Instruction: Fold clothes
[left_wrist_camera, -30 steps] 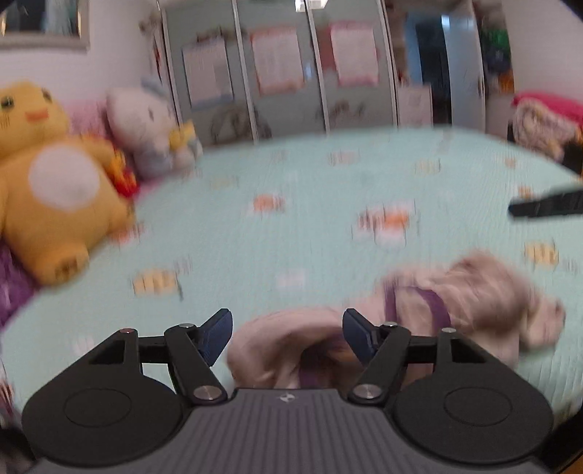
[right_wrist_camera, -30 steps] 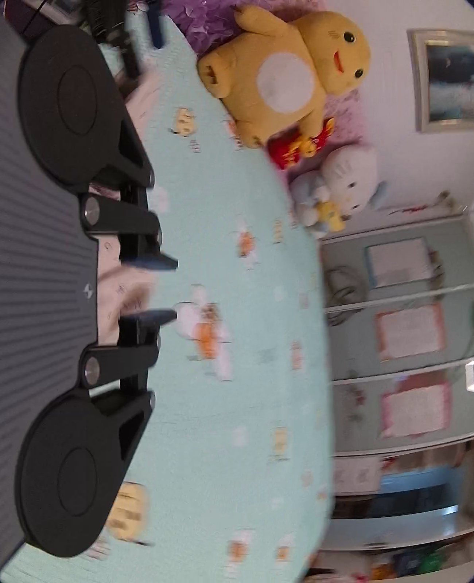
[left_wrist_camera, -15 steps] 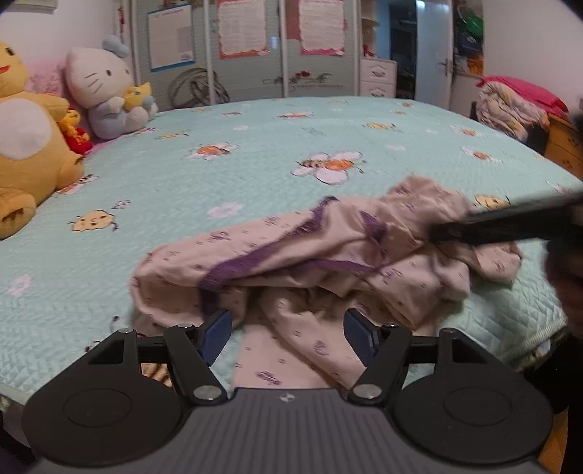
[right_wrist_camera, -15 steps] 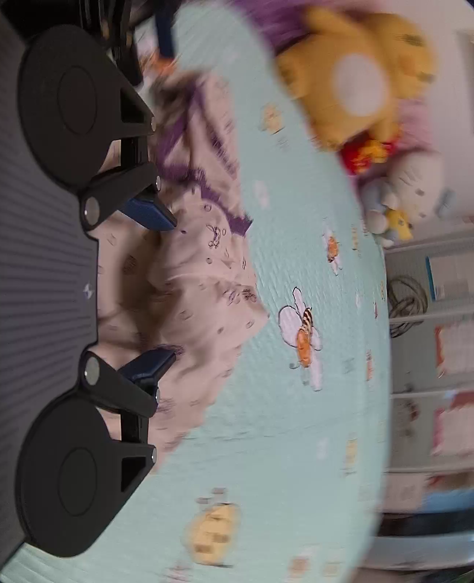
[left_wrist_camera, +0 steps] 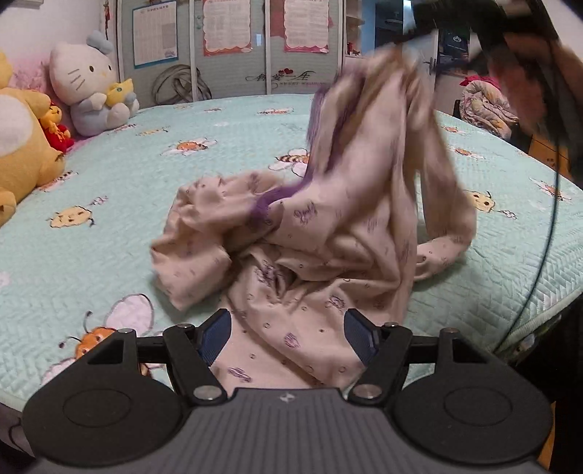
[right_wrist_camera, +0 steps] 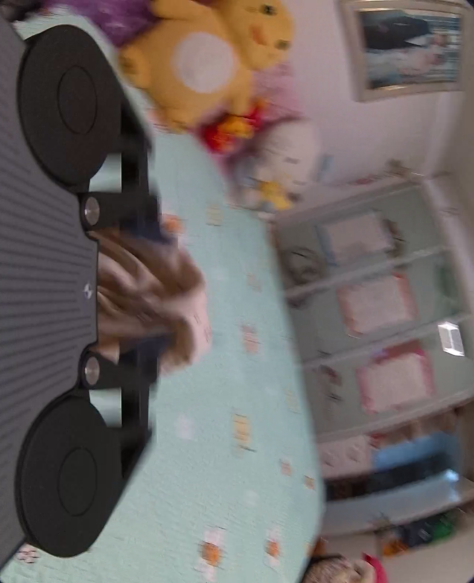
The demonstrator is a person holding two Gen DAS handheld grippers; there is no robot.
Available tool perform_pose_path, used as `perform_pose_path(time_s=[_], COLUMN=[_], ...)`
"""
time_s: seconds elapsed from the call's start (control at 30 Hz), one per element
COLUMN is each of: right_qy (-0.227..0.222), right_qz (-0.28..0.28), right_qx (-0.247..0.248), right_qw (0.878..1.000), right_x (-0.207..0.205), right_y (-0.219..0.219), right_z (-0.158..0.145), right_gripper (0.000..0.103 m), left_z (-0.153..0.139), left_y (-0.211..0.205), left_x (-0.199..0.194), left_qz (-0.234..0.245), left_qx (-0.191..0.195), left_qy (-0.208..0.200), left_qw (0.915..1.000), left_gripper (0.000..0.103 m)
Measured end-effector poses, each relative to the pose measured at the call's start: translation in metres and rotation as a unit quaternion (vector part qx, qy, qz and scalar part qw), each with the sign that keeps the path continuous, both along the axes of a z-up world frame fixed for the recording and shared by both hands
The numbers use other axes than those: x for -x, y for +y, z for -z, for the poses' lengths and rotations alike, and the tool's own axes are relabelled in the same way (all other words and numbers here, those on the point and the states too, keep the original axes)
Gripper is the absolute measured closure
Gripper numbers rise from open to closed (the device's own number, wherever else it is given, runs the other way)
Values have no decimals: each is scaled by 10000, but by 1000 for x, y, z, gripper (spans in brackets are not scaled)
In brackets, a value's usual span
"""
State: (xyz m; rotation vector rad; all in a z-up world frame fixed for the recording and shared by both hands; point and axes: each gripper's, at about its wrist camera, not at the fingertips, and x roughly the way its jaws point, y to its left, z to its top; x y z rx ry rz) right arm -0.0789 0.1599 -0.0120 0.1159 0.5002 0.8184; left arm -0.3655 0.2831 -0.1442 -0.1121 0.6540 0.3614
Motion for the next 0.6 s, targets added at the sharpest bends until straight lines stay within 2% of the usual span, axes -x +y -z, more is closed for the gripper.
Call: perform_pose_path(time_s=[0.1,0.27,0.33,0.4,0.43,0.47,0.53,0.6], right_qy=[232,1610,1800,1844,1875,1896,1663,1192], right_qz=[37,-347,-467,-644,-738,-819,-593,-225], right_qx=[431,393,563,624,695,757,585,114], right_qw=[9988,9856,9809,9787,9770,9755,9825,9925], right_x=[24,69,78,81,78,75,67,54], right_y=[-16,-30,-17,-5,1,6,4,-16], right_z=[49,135,152,161,162,162,143,107], right_gripper=[31,31,33,63,103,103,103,103], left_z=[3,4,4,3,3,3,1,-1], left_y=[-3,-6,-8,-10,-11,-11,-11,-10], left_x=[0,-5,-6,-7,-7,-6,-5,-2], left_qz=[75,129,139,148,140,132,127,131], left_qx=[63,35,45,50,34,19,-7,-27], left_qy=[38,142,159,171,182,193,195,178], left_qw=[9999,9998,9998,9997,9997,9997,9997,9998], left_gripper=[31,31,31,31,31,31,31,30])
